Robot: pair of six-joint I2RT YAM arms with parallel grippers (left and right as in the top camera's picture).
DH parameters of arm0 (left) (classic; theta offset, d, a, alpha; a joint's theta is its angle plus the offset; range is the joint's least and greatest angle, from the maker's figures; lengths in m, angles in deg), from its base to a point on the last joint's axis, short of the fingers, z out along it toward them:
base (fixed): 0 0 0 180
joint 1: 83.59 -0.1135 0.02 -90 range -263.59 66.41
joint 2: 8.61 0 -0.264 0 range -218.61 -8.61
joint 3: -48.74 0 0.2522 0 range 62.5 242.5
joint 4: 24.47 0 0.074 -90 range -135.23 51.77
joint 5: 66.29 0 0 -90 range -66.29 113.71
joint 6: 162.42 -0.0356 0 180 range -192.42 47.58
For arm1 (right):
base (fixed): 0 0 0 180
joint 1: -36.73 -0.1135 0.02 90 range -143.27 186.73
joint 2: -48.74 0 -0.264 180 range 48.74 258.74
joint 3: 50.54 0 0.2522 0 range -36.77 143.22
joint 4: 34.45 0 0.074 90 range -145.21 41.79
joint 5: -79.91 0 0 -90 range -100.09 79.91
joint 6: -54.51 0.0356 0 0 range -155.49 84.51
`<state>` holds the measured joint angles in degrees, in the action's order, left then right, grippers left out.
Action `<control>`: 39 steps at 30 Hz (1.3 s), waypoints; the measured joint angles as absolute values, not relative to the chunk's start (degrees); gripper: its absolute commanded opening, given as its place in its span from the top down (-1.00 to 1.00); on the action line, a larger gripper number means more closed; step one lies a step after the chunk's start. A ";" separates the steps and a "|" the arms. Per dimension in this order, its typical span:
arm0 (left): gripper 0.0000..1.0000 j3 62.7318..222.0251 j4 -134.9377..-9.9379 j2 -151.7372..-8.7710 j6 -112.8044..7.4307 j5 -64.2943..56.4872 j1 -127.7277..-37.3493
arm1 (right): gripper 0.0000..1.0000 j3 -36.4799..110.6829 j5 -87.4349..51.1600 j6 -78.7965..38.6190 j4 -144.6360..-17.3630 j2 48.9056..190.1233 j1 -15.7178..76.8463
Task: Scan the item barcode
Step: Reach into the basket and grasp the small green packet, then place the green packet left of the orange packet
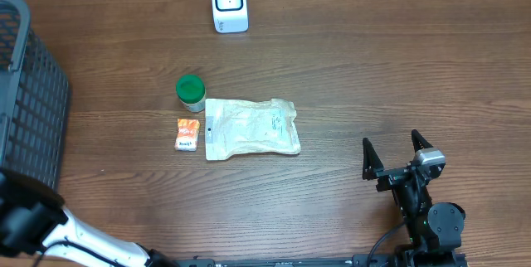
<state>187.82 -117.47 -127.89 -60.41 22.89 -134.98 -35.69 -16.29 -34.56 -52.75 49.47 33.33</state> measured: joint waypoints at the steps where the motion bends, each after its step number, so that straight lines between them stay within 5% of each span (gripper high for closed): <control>1: 0.92 190.18 -117.30 -125.75 -60.39 21.14 -134.98 | -1.00 -35.69 -16.29 -34.56 -52.71 49.47 33.33; 8: 0.91 198.42 -120.14 -107.50 -60.48 7.99 -130.02 | -1.00 -35.69 -16.29 -34.56 -52.71 49.47 33.33; 17: 0.91 193.13 -128.16 -103.74 -63.47 10.57 -103.23 | -1.00 -35.69 -16.29 -34.54 -52.73 49.47 33.33; 27: 0.91 160.59 -112.53 -105.51 -60.35 22.54 -84.98 | -1.00 -35.69 -16.29 -34.58 -52.73 49.47 33.33; 39: 0.90 133.40 -90.24 -105.77 -57.51 27.79 -82.44 | -1.00 -35.69 -16.29 -34.56 -52.73 49.47 33.33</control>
<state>133.40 -90.24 -105.77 -57.51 27.79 -82.44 -35.69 -16.29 -34.56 -52.73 49.47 33.33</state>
